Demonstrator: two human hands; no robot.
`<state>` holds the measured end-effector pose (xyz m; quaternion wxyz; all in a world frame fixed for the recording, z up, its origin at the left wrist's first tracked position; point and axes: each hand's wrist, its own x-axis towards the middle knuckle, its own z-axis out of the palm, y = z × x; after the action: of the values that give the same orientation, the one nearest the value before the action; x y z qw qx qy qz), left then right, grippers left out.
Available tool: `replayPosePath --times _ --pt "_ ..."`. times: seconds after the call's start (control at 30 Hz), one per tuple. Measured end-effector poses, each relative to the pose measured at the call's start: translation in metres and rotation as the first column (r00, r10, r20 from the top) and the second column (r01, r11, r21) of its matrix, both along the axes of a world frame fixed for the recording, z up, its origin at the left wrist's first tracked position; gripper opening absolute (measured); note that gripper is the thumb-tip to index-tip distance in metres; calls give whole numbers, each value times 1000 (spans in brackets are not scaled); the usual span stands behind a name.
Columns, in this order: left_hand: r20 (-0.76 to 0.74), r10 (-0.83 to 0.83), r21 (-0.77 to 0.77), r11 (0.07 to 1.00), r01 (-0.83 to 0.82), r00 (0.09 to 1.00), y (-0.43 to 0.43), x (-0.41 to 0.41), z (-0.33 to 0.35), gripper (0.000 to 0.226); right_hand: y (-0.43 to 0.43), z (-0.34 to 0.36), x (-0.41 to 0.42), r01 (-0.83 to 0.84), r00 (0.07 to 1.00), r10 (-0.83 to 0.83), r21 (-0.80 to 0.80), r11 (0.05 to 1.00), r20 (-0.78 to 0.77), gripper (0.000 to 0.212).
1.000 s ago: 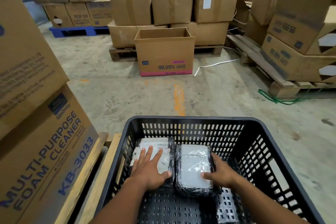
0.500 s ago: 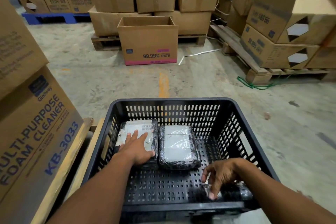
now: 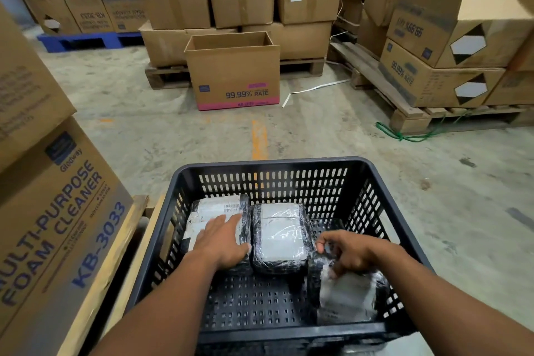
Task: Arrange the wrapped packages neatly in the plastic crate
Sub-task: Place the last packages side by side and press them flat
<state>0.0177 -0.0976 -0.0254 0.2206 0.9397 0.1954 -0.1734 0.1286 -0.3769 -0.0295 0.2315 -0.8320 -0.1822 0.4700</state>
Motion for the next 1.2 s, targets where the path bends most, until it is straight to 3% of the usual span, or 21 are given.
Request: replayPosePath --times 0.1,0.17,0.23,0.33,0.47,0.57,0.67,0.7,0.8,0.87,0.93,1.0,1.1,1.17,1.2 --pt "113 22 -89 996 -12 993 -11 5 7 78 -2 24 16 29 999 -25 115 993 -39 37" --pt "138 104 -276 959 -63 985 -21 9 13 72 1 43 27 52 999 -48 194 980 -25 35" --pt "95 182 -487 866 -114 979 -29 14 19 66 4 59 37 128 992 -120 323 938 -44 34" --pt "-8 291 -664 714 -223 957 -27 17 28 62 7 65 44 366 929 -276 517 774 -245 31" --pt "-148 421 -836 430 -341 895 -11 15 32 59 17 51 40 589 808 -406 563 579 -428 37" --pt "-114 438 -867 394 -305 892 -5 17 39 52 25 45 35 615 789 -439 561 554 -431 49" --pt "-98 427 -896 355 -266 899 -6 19 43 65 33 48 34 532 846 -384 592 605 -369 66" --pt "-95 450 -904 335 -267 888 -7 20 43 70 38 48 34 538 842 -402 608 583 -360 68" --pt "-118 539 -926 242 -288 834 -7 25 44 71 53 39 28 696 703 -521 618 366 -484 65" --pt "-105 539 -915 277 -294 836 -5 26 44 66 59 34 23 763 631 -508 587 271 -586 62" --pt "-101 525 -917 281 -284 845 0 24 43 67 60 36 21 758 647 -483 561 331 -590 63" --pt "-95 530 -945 218 -244 843 3 23 43 75 60 35 25 746 662 -506 549 376 -552 65" --pt "-111 670 -966 102 -239 734 -1 30 43 78 69 26 28 800 571 -603 542 257 -557 51" --pt "-121 707 -957 103 -270 697 -4 32 43 66 75 17 23 827 534 -580 523 206 -616 45" --pt "-118 703 -952 121 -281 702 -3 32 42 60 74 15 20 824 549 -546 521 224 -633 45"
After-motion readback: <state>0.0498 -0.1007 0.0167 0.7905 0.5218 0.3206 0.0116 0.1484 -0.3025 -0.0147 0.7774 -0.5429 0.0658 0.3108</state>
